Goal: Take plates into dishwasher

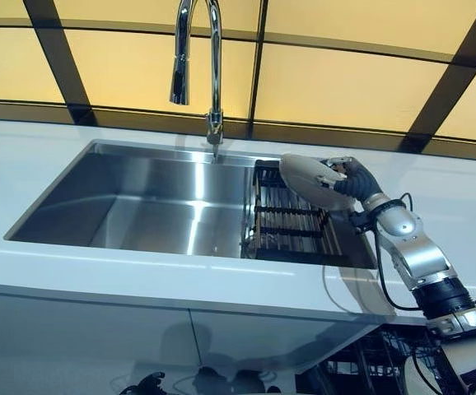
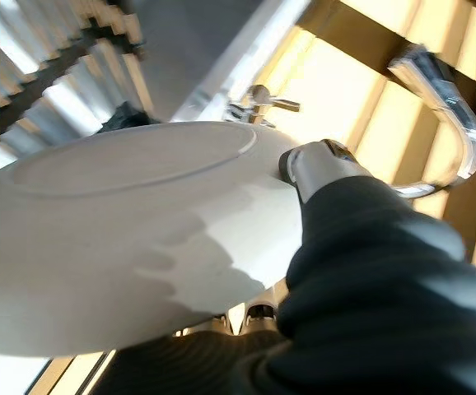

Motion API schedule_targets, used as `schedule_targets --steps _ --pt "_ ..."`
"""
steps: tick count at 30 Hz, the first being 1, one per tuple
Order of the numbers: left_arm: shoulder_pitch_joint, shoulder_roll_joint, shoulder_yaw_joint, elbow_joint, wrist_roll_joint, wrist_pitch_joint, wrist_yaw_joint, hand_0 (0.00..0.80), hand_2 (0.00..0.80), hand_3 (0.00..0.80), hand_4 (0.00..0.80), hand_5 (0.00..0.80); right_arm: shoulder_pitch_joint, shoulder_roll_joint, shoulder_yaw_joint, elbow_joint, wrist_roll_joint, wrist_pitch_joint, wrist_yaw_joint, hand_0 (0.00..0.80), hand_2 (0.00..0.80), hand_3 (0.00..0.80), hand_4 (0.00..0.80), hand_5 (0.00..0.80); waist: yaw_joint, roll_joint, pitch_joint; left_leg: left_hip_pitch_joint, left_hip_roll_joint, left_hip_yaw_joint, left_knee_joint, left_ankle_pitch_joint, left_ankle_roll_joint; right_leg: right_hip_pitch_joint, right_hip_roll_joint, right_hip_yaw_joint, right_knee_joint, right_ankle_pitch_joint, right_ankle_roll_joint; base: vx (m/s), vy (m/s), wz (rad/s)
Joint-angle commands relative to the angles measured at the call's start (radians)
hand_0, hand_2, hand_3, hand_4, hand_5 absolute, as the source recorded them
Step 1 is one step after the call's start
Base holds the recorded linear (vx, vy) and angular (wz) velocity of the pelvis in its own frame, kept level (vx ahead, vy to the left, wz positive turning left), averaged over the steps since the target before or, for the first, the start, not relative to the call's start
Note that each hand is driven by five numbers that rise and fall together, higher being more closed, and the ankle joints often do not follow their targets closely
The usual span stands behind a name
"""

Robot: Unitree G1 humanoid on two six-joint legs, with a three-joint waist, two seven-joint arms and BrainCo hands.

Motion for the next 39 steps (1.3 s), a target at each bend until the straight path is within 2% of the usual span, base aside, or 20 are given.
schedule_targets --steps 1,4,10,16,18,20,21,22,26,34,39 --pt "-0.04 0.016 -0.056 0.022 0.01 -0.022 -0.006 0.0 0.0 0.0 0.0 0.0 -0.136 -0.09 -0.011 0.031 -0.119 -0.066 0.016 0.8 0.8 0.8 0.8 0.8 0.032 -0.016 0.025 -0.028 -0.017 0.038 0.003 -0.021 0.02 0.081 0.005 0.013 0.003 -0.079 0.055 0.017 0.017 0.05" --pt "-0.033 0.022 -0.052 0.016 0.008 -0.02 -0.006 0.0 0.0 0.0 0.0 0.0 -0.139 -0.161 -0.007 0.037 -0.23 -0.101 0.012 0.8 0.8 0.8 0.8 0.8 0.034 -0.021 0.025 -0.026 -0.018 0.036 0.003 -0.022 0.021 0.084 0.002 0.008 0.003 -0.077 0.058 0.013 0.007 0.04" --pt "-0.029 0.038 -0.049 0.005 0.007 -0.012 -0.009 0.0 0.0 0.0 0.0 0.0 -0.17 -0.263 0.003 0.043 -0.303 -0.121 -0.01 0.8 0.8 0.8 0.8 0.8 0.038 -0.032 0.031 -0.025 -0.019 0.033 0.003 -0.022 0.023 0.088 0.002 0.003 0.003 -0.075 0.062 0.0 0.0 0.0" --pt "-0.017 0.051 -0.047 -0.011 0.007 -0.018 -0.011 0.0 0.0 0.0 0.0 0.0 -0.224 -0.377 0.041 0.052 -0.425 -0.184 -0.032 0.8 0.8 0.8 0.8 0.8 0.043 -0.041 0.035 -0.022 -0.019 0.028 0.003 -0.025 0.026 0.091 0.002 0.004 0.003 -0.074 0.067 0.0 0.0 0.0" --pt "-0.013 0.052 -0.047 -0.015 0.009 -0.016 -0.012 0.0 0.0 0.0 0.0 0.0 -0.232 -0.391 0.047 0.052 -0.388 -0.171 -0.028 0.8 0.8 0.8 0.8 0.8 0.044 -0.041 0.032 -0.023 -0.018 0.028 0.003 -0.025 0.025 0.091 0.002 0.004 0.003 -0.074 0.068 0.0 0.0 0.0" --pt "-0.006 0.052 -0.048 -0.016 0.008 -0.016 -0.01 0.0 0.0 0.0 0.0 0.0 -0.235 -0.388 0.034 0.055 -0.233 -0.125 -0.015 0.8 0.8 0.8 0.8 0.8 0.044 -0.042 0.029 -0.022 -0.016 0.03 0.003 -0.024 0.024 0.092 0.001 0.003 0.003 -0.074 0.069 0.0 0.0 0.0" --pt "-0.009 0.051 -0.051 -0.01 0.01 -0.018 -0.01 0.0 0.0 0.0 0.0 0.0 -0.235 -0.365 0.017 0.061 -0.109 -0.072 -0.007 0.8 0.8 0.8 0.8 0.8 0.044 -0.041 0.028 -0.021 -0.016 0.031 0.003 -0.024 0.023 0.093 0.0 0.001 0.003 -0.074 0.068 0.0 0.0 0.0" --pt "-0.014 0.049 -0.054 -0.006 0.011 -0.015 -0.013 0.0 0.0 0.0 0.0 0.0 -0.233 -0.326 -0.005 0.082 -0.024 -0.046 -0.006 0.8 0.8 0.8 0.8 0.8 0.045 -0.039 0.026 -0.019 -0.016 0.032 0.003 -0.025 0.022 0.094 0.0 0.0 0.003 -0.075 0.067 0.0 0.0 0.0" --pt "-0.033 0.04 -0.067 0.007 0.007 -0.016 -0.017 0.0 0.0 0.0 0.0 0.0 -0.212 -0.209 -0.062 0.115 0.186 -0.006 -0.009 0.8 0.8 0.8 0.8 0.8 0.047 -0.033 0.03 -0.016 -0.017 0.035 0.003 -0.027 0.022 0.096 -0.001 -0.004 0.003 -0.077 0.064 0.0 0.0 0.0" --pt "-0.06 0.028 -0.104 0.022 -0.001 -0.015 -0.017 0.0 0.0 0.0 0.0 0.0 -0.21 -0.029 -0.13 0.116 0.478 0.013 -0.097 0.8 0.8 0.8 0.8 0.8 0.054 -0.021 0.042 -0.012 -0.018 0.039 0.003 -0.031 0.022 0.099 -0.004 -0.008 0.003 -0.079 0.062 -0.001 0.0 0.0" --pt "-0.061 0.025 -0.121 0.029 -0.013 -0.017 -0.014 0.0 0.0 0.0 0.0 0.0 -0.217 0.043 -0.14 0.106 0.598 0.016 -0.155 0.8 0.8 0.8 0.8 0.8 0.057 -0.014 0.037 -0.01 -0.018 0.042 0.003 -0.032 0.02 0.099 -0.005 -0.011 0.003 -0.08 0.061 0.0 0.0 0.0"
